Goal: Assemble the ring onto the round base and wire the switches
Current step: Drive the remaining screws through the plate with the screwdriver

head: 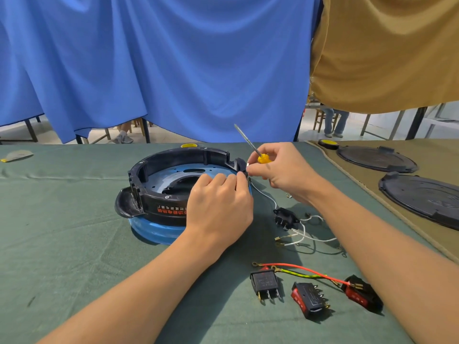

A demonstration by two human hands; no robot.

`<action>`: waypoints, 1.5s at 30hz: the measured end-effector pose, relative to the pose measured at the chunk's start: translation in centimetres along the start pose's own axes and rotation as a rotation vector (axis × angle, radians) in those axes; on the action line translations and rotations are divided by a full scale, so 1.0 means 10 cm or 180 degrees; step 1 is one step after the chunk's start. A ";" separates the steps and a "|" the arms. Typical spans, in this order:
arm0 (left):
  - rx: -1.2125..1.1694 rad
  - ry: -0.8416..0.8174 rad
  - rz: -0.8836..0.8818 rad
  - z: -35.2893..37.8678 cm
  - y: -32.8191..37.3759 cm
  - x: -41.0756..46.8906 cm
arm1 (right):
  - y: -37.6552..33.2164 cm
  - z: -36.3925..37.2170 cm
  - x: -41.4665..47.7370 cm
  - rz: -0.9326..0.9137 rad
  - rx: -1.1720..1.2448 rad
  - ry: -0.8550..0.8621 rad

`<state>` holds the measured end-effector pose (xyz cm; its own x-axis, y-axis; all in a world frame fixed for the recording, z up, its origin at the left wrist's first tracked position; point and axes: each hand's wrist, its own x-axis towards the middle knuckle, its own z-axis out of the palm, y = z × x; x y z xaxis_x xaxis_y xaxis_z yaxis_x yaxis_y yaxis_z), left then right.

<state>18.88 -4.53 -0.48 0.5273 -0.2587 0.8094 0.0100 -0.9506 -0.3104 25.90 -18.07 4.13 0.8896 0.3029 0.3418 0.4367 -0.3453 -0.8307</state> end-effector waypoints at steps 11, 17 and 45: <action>-0.0047 -0.0019 -0.0064 -0.01 0.02 0.01 | -0.02 0.05 0.02 0.0767 0.0503 -0.0011; -0.0052 -0.0080 -0.0056 -0.03 0.02 0.01 | -0.03 0.08 0.02 0.0803 0.0498 0.0113; -0.0165 -0.0011 -0.0032 -0.03 0.01 0.00 | -0.07 0.09 -0.02 -0.0872 -0.1693 0.0074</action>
<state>18.61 -4.69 -0.32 0.5304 -0.2485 0.8105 -0.0285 -0.9608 -0.2759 25.33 -17.09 4.31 0.7353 0.4262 0.5269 0.6522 -0.6565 -0.3790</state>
